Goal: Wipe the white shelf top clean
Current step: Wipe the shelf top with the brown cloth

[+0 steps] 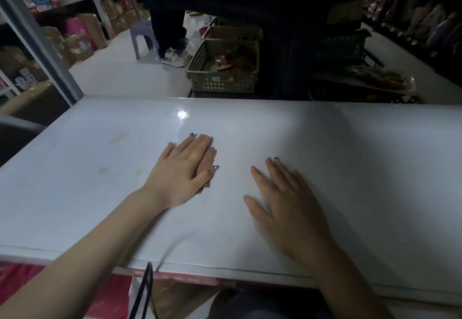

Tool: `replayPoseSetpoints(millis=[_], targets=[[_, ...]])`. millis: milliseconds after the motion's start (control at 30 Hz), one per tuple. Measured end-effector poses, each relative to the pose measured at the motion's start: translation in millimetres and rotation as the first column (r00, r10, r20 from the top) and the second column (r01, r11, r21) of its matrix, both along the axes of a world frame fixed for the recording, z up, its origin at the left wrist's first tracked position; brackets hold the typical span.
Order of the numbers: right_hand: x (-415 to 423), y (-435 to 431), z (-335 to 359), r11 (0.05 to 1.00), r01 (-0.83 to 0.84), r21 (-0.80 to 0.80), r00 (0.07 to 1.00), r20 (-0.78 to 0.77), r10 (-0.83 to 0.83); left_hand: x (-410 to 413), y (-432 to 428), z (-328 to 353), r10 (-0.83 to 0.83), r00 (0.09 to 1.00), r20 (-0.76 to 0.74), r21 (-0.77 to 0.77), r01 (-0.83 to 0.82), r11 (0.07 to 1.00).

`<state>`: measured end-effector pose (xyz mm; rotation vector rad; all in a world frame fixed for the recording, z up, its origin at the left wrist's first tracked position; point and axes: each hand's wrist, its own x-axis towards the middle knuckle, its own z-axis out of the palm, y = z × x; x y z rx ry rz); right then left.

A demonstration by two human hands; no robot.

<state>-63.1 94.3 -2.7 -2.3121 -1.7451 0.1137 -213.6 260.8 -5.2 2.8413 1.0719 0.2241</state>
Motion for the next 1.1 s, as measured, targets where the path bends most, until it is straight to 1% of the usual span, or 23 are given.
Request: replayPoseSetpoints(millis=[200,467,600,733,900,1100], targets=[[-1,0,0,1.000,0.005,-0.006,1.000,0.004,-0.005,-22,-25,-3,-0.007,1.000,0.015,0.019,0.007,1.000],[-2,0,2,1.000,0.005,-0.014,1.000,0.002,-0.005,-56,-57,-2,-0.028,0.998,0.056,-0.018,0.029,0.999],[-3,0,3,1.000,0.003,-0.019,1.000,0.015,-0.003,-70,-70,-6,-0.027,0.999,0.046,0.036,0.025,0.999],[-3,0,4,1.000,0.001,-0.022,1.000,0.005,-0.001,-82,-83,-5,-0.034,0.999,0.036,0.058,0.031,0.998],[-4,0,3,1.000,0.002,-0.008,1.000,-0.013,-0.002,-89,-85,-5,-0.070,0.997,0.044,0.046,0.068,0.997],[-3,1,2,1.000,0.009,-0.013,1.000,0.003,-0.009,-88,-83,-5,-0.053,0.997,0.060,0.026,0.051,0.998]])
